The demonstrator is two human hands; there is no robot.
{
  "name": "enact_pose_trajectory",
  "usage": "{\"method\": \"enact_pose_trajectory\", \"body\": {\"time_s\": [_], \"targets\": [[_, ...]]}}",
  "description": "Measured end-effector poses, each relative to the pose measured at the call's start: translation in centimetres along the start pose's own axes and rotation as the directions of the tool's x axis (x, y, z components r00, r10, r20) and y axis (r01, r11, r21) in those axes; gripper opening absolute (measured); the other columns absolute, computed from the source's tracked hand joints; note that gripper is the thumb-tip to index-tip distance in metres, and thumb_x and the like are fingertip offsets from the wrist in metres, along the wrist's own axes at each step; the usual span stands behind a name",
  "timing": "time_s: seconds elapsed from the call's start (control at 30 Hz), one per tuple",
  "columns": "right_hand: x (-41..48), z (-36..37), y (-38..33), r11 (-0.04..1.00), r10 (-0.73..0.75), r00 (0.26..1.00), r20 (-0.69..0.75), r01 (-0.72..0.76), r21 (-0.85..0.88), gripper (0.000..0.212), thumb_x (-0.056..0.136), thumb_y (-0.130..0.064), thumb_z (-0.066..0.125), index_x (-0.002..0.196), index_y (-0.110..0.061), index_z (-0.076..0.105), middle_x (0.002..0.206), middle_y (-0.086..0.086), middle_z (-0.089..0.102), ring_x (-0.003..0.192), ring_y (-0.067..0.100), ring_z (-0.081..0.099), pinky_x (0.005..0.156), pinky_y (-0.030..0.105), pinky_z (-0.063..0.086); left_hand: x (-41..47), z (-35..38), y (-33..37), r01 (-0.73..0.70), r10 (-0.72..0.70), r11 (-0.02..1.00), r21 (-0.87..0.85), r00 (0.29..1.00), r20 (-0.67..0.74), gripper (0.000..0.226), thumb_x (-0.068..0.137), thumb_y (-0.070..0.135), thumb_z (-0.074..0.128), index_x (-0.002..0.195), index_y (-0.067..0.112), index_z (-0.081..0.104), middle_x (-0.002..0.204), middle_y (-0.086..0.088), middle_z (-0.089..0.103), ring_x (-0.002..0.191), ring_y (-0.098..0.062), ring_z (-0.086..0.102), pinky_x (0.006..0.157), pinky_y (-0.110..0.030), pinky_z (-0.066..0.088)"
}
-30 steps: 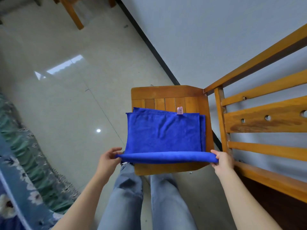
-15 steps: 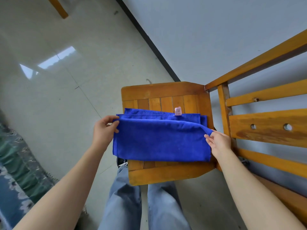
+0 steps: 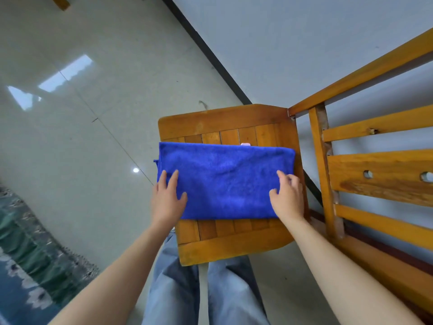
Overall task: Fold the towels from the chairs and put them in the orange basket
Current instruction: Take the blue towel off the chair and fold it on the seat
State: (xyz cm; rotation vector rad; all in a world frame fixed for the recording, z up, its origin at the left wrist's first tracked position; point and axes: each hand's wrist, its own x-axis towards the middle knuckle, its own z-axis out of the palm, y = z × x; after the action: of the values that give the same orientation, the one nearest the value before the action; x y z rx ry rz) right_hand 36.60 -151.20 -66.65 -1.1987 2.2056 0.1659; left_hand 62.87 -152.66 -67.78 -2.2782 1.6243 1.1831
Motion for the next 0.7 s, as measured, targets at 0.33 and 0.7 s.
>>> {"method": "enact_pose_trajectory", "body": {"time_s": [0.33,0.7], "targets": [[-1.8,1.5,3.5,0.872,0.374,0.923,0.089,-0.383,0.304,0.062,0.089,-0.019,0.060,0.142,-0.011,0.031,0.142,0.016,0.038,0.128,0.035,0.042,0.100,0.050,0.043,-3.6,0.5,-3.2,0.402,-0.378,0.709,-0.580,0.910,0.169,0.053,0.091,0.007,0.054,0.140,0.010,0.035,0.115,-0.012,0.058,0.084,-0.019,0.058,0.071,-0.029,0.049],[-2.0,0.0,2.8,0.576,0.602,0.791,0.105,-0.522,0.630,0.025,0.089,-0.014,0.060,0.110,0.000,0.055,0.109,0.018,0.060,0.087,0.026,0.056,0.074,0.035,0.048,-3.1,0.1,-3.6,0.515,-0.540,0.728,-0.453,0.837,0.085,0.006,0.086,0.005,0.053,0.090,0.004,0.057,0.078,-0.012,0.059,0.063,-0.021,0.053,0.060,-0.030,0.042]]}}
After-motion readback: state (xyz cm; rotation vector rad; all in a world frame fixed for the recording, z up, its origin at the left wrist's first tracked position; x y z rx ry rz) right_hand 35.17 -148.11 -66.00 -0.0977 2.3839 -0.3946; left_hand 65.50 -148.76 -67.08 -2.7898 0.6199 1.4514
